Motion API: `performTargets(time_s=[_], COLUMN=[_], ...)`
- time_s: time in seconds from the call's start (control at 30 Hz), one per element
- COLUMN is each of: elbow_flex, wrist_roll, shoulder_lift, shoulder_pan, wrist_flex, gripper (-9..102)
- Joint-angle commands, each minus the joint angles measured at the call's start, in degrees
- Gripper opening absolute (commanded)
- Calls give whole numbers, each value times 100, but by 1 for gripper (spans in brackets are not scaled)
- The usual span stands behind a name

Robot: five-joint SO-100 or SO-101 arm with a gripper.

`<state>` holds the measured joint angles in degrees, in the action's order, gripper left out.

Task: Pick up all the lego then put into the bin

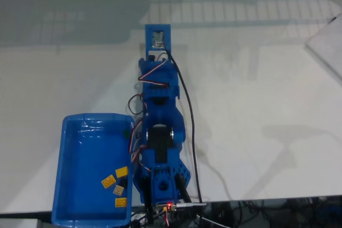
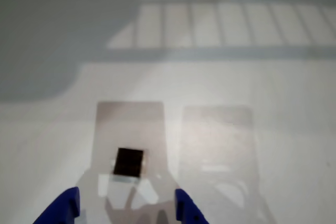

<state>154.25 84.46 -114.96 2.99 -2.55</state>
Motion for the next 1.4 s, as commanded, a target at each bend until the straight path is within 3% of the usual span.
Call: performTargets(time_s=[0.0,0.2,1.37], elbow_flex=[-123,-141,-1222], wrist_roll=[53,97,88], shoulder_lift=[246,765,2531], shoulder_pan=[62,35,-123], wrist_flex=[-334,-800,-1292], gripper=[24,24,22])
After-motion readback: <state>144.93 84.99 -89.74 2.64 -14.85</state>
